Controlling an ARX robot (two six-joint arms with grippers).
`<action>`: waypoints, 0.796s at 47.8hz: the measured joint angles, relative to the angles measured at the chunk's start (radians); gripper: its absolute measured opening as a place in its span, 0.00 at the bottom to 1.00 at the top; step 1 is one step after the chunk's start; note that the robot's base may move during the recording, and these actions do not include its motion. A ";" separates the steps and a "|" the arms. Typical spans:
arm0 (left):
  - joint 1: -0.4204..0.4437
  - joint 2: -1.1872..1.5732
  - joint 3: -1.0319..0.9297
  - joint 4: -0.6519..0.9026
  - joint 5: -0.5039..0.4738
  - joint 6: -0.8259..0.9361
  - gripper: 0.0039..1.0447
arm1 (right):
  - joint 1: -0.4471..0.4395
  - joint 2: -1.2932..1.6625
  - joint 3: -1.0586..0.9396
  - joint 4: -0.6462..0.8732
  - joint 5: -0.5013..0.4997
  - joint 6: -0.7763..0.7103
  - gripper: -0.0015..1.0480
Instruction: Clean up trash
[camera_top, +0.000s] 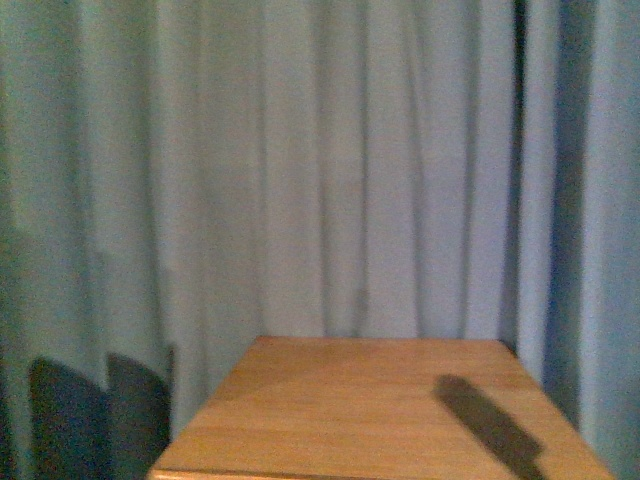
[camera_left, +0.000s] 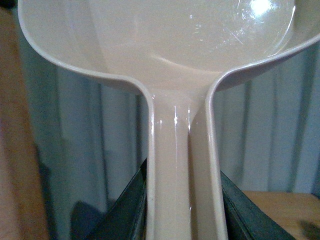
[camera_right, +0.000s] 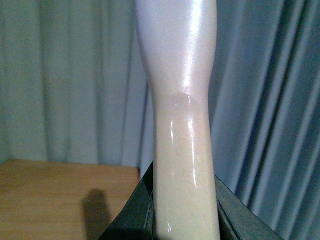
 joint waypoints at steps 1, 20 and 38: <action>0.000 0.000 0.000 0.000 0.000 0.000 0.25 | 0.000 0.000 0.000 0.000 0.000 -0.001 0.19; 0.003 -0.004 -0.004 0.001 -0.014 -0.005 0.25 | 0.000 0.014 -0.004 0.000 -0.003 -0.006 0.19; 0.003 -0.004 -0.005 0.002 -0.014 -0.005 0.25 | 0.001 0.012 -0.004 0.000 -0.007 -0.007 0.19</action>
